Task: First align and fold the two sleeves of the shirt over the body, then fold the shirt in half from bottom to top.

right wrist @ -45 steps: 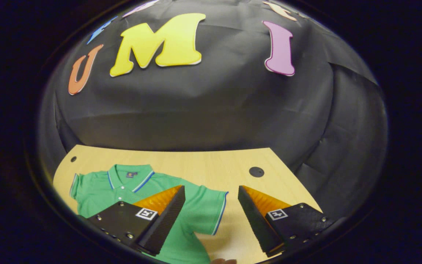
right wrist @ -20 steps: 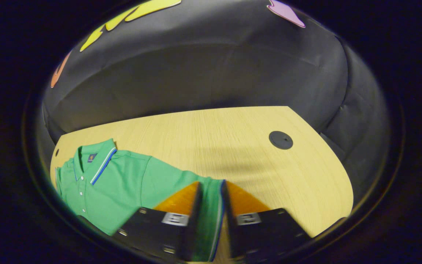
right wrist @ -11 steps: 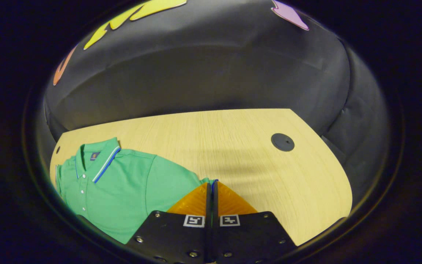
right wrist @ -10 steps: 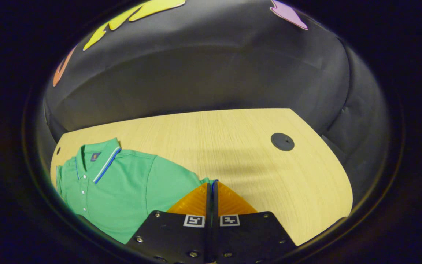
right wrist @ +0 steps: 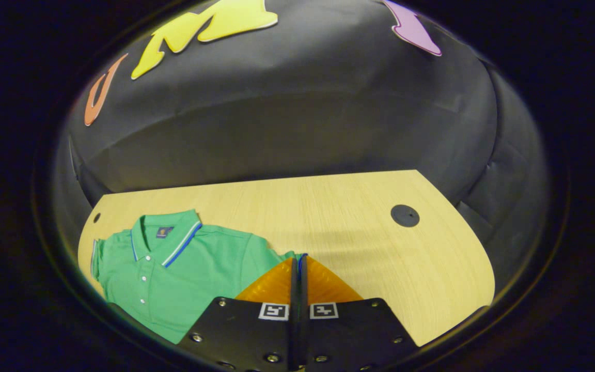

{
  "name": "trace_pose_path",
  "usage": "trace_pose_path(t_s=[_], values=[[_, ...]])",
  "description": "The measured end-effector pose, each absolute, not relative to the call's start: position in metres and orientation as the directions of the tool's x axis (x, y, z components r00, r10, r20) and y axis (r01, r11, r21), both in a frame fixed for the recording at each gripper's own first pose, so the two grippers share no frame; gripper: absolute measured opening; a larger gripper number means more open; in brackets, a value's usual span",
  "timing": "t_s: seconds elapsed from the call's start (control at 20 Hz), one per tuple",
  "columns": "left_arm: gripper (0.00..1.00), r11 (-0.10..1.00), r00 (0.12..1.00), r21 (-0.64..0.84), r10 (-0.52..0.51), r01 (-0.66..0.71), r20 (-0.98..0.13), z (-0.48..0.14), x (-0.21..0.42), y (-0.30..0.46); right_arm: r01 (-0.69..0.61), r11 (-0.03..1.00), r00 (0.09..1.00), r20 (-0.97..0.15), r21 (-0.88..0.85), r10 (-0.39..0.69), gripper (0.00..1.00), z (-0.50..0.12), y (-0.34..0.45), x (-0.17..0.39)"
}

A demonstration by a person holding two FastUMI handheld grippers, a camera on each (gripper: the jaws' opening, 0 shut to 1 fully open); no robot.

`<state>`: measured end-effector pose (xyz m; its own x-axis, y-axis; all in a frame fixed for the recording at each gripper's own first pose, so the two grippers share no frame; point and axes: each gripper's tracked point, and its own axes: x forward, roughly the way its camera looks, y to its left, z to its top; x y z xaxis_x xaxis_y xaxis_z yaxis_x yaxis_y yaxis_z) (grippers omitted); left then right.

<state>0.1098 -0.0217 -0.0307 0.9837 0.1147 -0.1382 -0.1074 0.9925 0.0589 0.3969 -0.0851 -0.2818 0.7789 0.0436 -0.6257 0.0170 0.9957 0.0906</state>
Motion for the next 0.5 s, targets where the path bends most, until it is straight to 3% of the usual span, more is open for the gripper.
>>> trace_pose_path(t_s=[0.5], values=[[1.0,0.99,0.982,0.059,0.134,-0.127,-0.137,-0.029,0.101,-0.006,-0.089,0.986,0.796,-0.585,0.139,0.155,0.01,-0.256,-0.011,0.369]])
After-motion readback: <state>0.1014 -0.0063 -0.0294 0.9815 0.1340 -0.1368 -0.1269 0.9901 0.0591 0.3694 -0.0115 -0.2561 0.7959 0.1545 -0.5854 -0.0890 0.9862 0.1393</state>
